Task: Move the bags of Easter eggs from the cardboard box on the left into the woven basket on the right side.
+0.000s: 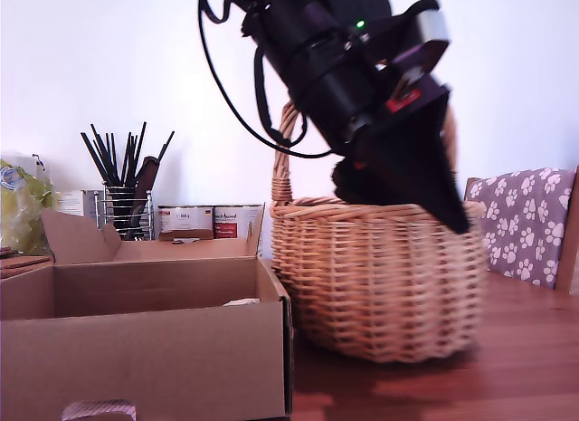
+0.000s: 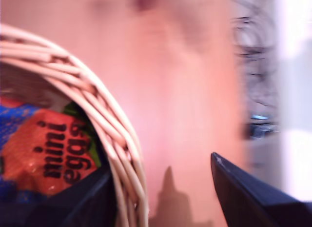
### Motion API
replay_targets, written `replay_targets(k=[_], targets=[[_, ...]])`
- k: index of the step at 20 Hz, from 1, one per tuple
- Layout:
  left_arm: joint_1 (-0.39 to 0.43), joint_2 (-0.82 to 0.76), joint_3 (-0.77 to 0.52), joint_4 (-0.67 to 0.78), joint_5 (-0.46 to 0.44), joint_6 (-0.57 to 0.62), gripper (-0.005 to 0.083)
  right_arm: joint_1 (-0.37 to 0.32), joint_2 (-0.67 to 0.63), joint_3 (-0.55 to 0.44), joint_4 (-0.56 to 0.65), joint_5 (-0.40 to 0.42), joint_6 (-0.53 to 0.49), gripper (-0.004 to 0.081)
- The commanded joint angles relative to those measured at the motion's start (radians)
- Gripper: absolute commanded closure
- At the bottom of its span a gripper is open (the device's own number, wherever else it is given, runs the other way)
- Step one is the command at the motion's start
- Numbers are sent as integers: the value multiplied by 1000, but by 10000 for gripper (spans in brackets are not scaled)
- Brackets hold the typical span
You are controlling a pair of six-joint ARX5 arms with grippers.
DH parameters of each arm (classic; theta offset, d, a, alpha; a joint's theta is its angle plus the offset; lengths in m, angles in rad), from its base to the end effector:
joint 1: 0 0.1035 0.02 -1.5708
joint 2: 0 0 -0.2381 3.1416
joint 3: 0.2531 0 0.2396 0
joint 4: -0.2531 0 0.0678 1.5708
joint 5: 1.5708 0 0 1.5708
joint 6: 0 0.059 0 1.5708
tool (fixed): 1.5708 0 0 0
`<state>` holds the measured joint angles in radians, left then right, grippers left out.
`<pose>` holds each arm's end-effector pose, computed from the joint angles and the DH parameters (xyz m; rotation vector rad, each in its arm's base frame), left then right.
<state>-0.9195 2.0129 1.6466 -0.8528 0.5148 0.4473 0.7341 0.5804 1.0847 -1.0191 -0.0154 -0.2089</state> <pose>0.2200 -0.3365 0.1798 0.5833 1.0001 -1.5209 0.0776 0.0712 0.3362 -0.3803 0.4162 0.7839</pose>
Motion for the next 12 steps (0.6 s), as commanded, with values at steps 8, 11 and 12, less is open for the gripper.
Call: replay_targets(k=[8,11,12], targets=[[-37,1,-10,-31,-26,-15,256,-2,-6,10,-5,-1,3,783],[-17,-5,6,-34,-26,-34,256,-2,-6,10,-5,-1,3,783],[-12,-13,16,-38,-27,-42,256,-2,-6,10,-5,-1,3,783]])
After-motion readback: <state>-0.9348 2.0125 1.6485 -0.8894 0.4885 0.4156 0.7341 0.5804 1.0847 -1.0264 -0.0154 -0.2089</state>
